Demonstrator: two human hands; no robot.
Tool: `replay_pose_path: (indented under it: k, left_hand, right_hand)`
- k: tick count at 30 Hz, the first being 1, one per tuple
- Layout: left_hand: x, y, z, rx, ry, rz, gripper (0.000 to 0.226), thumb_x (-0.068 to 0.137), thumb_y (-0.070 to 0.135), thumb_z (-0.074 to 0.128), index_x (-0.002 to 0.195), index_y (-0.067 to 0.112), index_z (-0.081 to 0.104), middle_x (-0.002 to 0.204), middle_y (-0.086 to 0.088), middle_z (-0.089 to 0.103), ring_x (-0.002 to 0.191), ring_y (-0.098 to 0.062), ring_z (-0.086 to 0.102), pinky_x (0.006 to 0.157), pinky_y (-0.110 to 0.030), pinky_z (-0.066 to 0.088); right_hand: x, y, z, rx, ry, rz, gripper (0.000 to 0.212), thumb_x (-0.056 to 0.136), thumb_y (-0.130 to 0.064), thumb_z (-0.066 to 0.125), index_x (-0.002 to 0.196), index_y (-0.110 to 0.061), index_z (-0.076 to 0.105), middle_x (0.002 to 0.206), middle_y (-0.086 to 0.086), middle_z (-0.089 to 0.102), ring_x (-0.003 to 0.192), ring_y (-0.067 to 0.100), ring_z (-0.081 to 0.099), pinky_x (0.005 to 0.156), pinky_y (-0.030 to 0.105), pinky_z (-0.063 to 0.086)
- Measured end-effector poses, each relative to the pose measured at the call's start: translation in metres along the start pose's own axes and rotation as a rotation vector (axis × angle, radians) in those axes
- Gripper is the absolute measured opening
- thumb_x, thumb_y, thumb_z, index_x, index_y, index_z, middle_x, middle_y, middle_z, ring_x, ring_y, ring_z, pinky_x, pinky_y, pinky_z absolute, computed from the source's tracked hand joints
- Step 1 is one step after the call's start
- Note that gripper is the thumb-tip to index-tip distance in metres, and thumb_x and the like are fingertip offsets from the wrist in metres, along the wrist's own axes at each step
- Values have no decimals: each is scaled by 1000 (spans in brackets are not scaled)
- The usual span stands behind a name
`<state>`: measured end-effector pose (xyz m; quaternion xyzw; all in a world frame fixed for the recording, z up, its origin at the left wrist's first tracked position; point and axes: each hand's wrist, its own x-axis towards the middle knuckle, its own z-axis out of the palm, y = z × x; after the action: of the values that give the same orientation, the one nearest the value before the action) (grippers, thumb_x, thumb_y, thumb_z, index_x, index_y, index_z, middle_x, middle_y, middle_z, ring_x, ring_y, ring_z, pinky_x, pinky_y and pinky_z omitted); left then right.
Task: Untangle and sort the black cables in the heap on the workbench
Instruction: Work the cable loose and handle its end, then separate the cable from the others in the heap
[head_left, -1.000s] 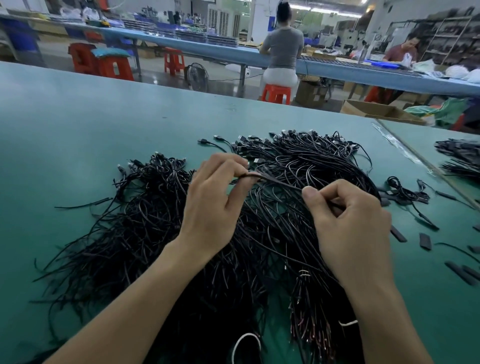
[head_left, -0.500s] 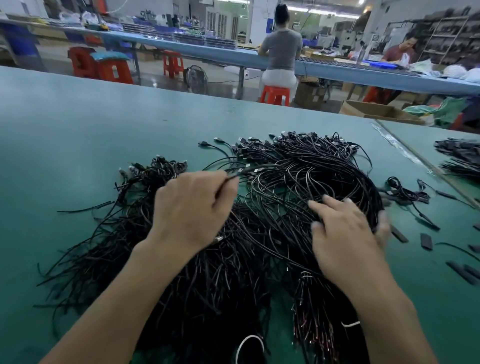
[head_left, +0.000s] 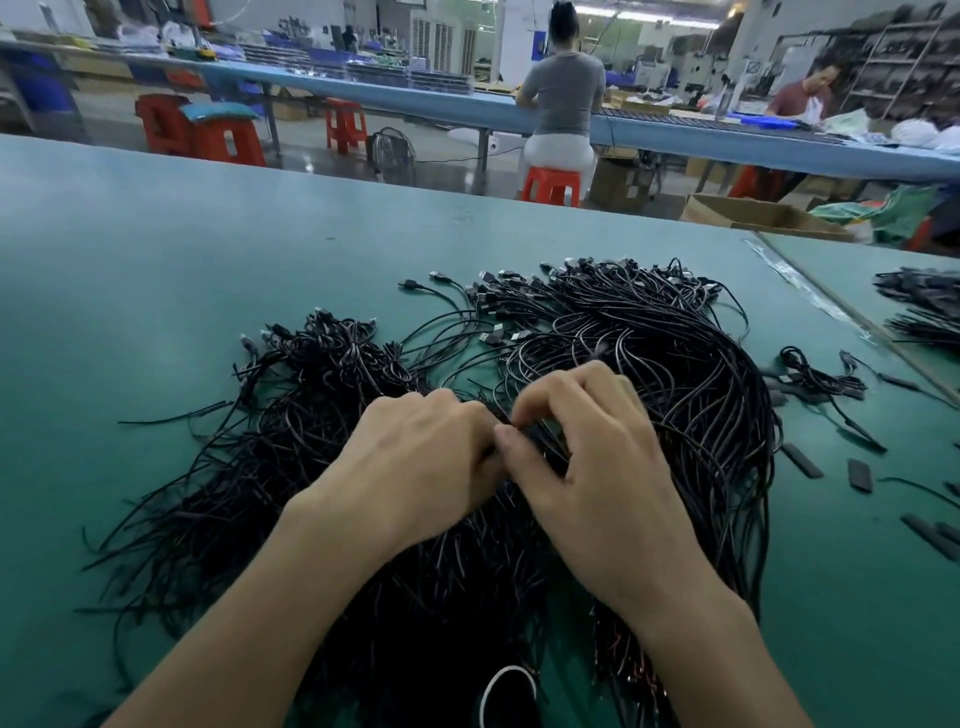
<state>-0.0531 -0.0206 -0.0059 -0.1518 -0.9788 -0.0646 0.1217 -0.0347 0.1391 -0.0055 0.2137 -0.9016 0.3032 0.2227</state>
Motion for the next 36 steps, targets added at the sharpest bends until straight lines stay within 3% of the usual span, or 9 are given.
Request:
replay_pose_path:
  k: [4, 12, 17, 19, 21, 24, 27, 30, 36]
  left_hand:
    - [2, -1, -4, -51, 56, 51, 44, 84, 56, 30, 60, 21, 41, 54, 6, 44, 48, -12, 43, 50, -29, 30]
    - [0, -5, -12, -642, 141, -126, 40, 86, 57, 64, 63, 25, 59, 46, 13, 49, 39, -5, 40, 47, -22, 32]
    - [-3, -11, -26, -1247, -351, 59, 43, 84, 60, 66, 60, 24, 62, 47, 9, 36, 41, -8, 27, 41, -15, 26]
    - [-5, -14, -30, -1544, -564, 179, 35, 91, 51, 64, 71, 22, 66, 49, 7, 30, 40, -5, 24, 38, -14, 23]
    - [-7, -18, -31, -1784, -664, 254, 32, 96, 43, 61, 82, 15, 69, 48, 8, 28, 40, -3, 24, 37, -13, 20]
    - [-9, -16, -29, -1816, -746, 350, 38, 100, 40, 54, 79, 13, 69, 47, 11, 30, 39, -5, 22, 35, -20, 14]
    - [-10, -10, -30, -1930, -798, 386, 41, 101, 39, 51, 74, 13, 67, 46, 8, 25, 39, -7, 18, 36, -23, 12]
    - [-5, 0, -33, -2195, -646, 300, 34, 99, 38, 52, 80, 15, 69, 51, 9, 25, 41, -6, 21, 37, -16, 20]
    - [7, 4, -26, -2306, 146, -179, 46, 102, 33, 39, 87, 14, 78, 55, 10, 40, 42, -2, 34, 32, -10, 30]
  right_hand:
    - [1, 8, -5, -173, -52, -41, 34, 96, -53, 38, 110, -37, 64, 122, -18, 46, 120, 7, 35, 98, 25, 20]
    - [7, 34, -27, -130, 120, 137, 34, 87, -64, 44, 83, -40, 67, 108, -23, 55, 92, 7, 28, 73, 27, 14]
    - [5, 38, -30, -164, 105, 140, 34, 87, -66, 50, 73, -40, 66, 149, -16, 39, 134, 12, 21, 102, 44, 19]
    - [7, 34, -27, -71, 58, 99, 39, 91, -68, 47, 68, -39, 60, 137, -18, 51, 139, 8, 28, 115, 47, 13]
    - [8, 30, -24, 112, 51, 101, 42, 92, -66, 44, 66, -35, 55, 95, -20, 68, 108, 1, 57, 119, 39, 13]
    - [7, 26, -21, 318, 123, 166, 42, 97, -56, 49, 67, -27, 53, 56, -8, 58, 51, 9, 51, 74, 25, 47]
    - [7, 20, -21, 364, 140, 213, 37, 94, -48, 54, 67, -22, 56, 49, -12, 48, 39, 5, 36, 39, 9, 24]
    - [5, 13, -14, 387, 20, 221, 42, 93, -53, 50, 68, -20, 59, 45, -14, 46, 35, 5, 33, 37, 10, 20]
    - [-2, -2, -1, 308, -315, 99, 18, 101, -38, 50, 103, -29, 66, 65, -18, 57, 51, 4, 49, 48, 18, 35]
